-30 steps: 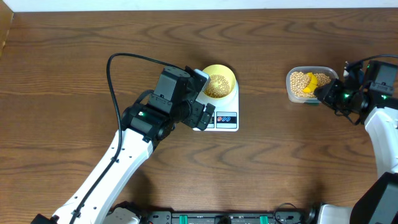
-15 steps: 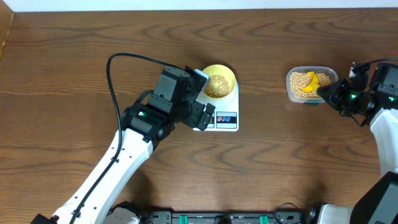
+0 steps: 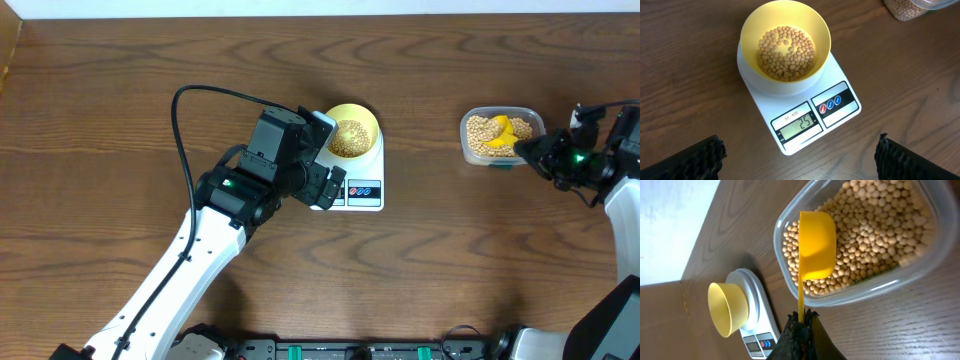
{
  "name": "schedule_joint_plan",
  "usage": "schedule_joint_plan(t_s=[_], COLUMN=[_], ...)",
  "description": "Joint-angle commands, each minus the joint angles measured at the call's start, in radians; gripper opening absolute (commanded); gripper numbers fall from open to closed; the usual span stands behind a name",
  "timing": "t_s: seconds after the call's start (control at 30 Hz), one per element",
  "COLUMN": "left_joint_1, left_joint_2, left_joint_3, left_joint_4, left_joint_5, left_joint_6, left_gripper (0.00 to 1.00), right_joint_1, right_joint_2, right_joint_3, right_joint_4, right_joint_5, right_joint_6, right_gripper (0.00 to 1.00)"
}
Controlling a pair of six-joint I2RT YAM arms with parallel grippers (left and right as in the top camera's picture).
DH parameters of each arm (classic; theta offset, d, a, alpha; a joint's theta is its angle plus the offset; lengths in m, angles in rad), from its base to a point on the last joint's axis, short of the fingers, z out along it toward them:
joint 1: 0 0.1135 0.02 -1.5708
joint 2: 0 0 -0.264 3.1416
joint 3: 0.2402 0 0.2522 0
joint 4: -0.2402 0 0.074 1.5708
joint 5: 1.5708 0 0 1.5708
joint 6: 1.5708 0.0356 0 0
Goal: Scoop item into bowl and weigh 50g on scale
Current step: 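Dip the scoop into the soybeans and drag it to fill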
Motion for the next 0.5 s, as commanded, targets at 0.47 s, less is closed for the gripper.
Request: schedule_joint_plan(t_s=[0.47], left_joint_1=[0.004], left_joint_2=[-0.002], left_joint_3=[0.003], left_joint_4=[0.001], left_joint_5=[-0.013], left_joint_6=[0.010], left_gripper=[0.98], right_joint_1=[-0.113], right_joint_2=[0.005], right_joint_3=[0.010], right_joint_4=[-0.006], right_joint_5=[-0.177], right_joint_6=[0.021], right_gripper=[0.01])
